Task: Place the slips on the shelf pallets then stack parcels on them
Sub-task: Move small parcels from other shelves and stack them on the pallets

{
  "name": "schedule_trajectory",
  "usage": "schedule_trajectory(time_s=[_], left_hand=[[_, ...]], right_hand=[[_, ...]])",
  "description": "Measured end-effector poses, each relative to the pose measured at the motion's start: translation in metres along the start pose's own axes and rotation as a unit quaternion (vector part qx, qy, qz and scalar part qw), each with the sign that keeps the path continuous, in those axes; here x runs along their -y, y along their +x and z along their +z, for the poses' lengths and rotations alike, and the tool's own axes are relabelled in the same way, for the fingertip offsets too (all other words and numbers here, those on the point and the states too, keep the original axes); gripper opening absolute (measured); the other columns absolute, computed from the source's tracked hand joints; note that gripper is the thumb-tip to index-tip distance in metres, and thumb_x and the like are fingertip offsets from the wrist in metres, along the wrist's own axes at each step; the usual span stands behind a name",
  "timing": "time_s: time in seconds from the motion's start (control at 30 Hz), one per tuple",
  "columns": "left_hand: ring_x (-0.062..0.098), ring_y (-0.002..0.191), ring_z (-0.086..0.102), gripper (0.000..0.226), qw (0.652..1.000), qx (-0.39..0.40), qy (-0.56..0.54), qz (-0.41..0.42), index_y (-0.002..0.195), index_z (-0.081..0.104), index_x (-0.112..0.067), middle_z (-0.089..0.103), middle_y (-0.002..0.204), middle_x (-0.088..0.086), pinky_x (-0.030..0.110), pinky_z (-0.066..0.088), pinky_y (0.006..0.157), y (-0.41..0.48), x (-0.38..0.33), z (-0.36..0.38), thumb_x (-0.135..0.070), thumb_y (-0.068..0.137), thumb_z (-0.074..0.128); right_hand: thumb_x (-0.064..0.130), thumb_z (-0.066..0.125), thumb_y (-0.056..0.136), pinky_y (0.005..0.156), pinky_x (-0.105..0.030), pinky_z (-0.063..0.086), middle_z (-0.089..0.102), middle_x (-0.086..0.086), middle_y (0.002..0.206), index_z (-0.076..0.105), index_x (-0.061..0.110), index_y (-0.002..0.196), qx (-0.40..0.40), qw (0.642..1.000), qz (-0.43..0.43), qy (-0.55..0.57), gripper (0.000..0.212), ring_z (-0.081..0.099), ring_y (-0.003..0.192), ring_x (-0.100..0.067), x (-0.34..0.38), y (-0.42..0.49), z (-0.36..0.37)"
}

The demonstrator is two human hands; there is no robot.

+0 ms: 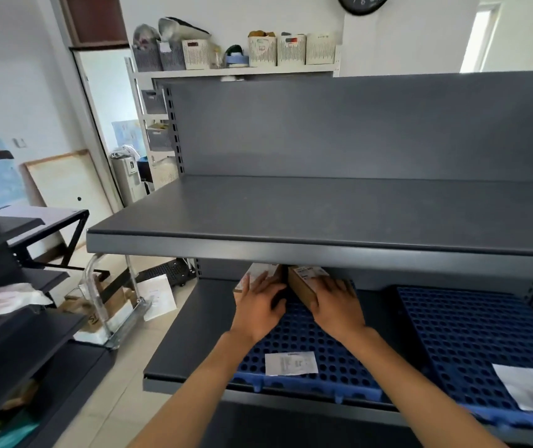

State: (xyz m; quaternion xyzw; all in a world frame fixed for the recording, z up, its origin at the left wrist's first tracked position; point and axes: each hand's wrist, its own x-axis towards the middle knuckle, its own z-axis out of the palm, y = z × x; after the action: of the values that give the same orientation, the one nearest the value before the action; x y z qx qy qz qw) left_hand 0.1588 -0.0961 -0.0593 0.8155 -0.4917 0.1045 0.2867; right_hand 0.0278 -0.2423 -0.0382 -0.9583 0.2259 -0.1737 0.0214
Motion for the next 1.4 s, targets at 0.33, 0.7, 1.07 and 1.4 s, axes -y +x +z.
schedule_trajectory(time_s=[0.33,0.7,1.07,1.4], left_hand=[[0.012,0.120,0.051,0.018,0.976,0.017,-0.182,0.116,0.108,0.072,-0.020,0.064,0.125,-0.007,0.028,0.043,0.100,-0.056,-0.108,0.039,-0.021,0.092,0.063],[0.017,0.116,0.056,0.017,0.933,0.082,-0.260,0.235,0.105,0.072,-0.012,0.066,0.117,-0.002,0.038,0.048,0.096,-0.044,-0.303,0.119,-0.012,0.088,0.066],[0.016,0.128,0.046,0.042,0.964,0.097,-0.162,0.189,0.133,0.058,-0.026,0.057,0.135,-0.004,0.041,0.044,0.101,0.048,-0.560,0.273,-0.041,0.093,0.057],[0.046,0.142,0.021,0.101,0.957,0.282,0.048,-0.049,0.149,0.013,-0.016,0.007,0.159,0.022,0.056,0.041,0.103,0.118,-0.692,0.385,-0.077,0.078,0.052]], right_hand=[[0.025,0.060,0.084,0.097,-0.045,0.044,0.066,-0.007,0.115,0.064,0.017,0.121,-0.061,0.989,0.136,-0.009,0.039,0.057,0.112,-0.032,-0.033,-0.130,-0.039],[0.025,0.054,0.091,0.095,-0.042,0.045,0.061,-0.003,0.124,0.061,0.020,0.123,-0.099,0.943,0.314,-0.049,0.033,0.050,0.120,-0.027,-0.229,-0.274,-0.124],[0.037,0.058,0.088,0.097,-0.044,0.044,0.057,-0.003,0.129,0.056,0.025,0.127,-0.112,0.911,0.395,-0.036,0.040,0.050,0.121,-0.028,-0.532,-0.341,-0.163],[0.048,0.058,0.089,0.117,-0.051,0.020,0.028,-0.009,0.156,0.037,0.026,0.145,0.020,0.936,0.349,-0.046,0.064,0.014,0.146,-0.034,-0.738,-0.334,-0.172]])
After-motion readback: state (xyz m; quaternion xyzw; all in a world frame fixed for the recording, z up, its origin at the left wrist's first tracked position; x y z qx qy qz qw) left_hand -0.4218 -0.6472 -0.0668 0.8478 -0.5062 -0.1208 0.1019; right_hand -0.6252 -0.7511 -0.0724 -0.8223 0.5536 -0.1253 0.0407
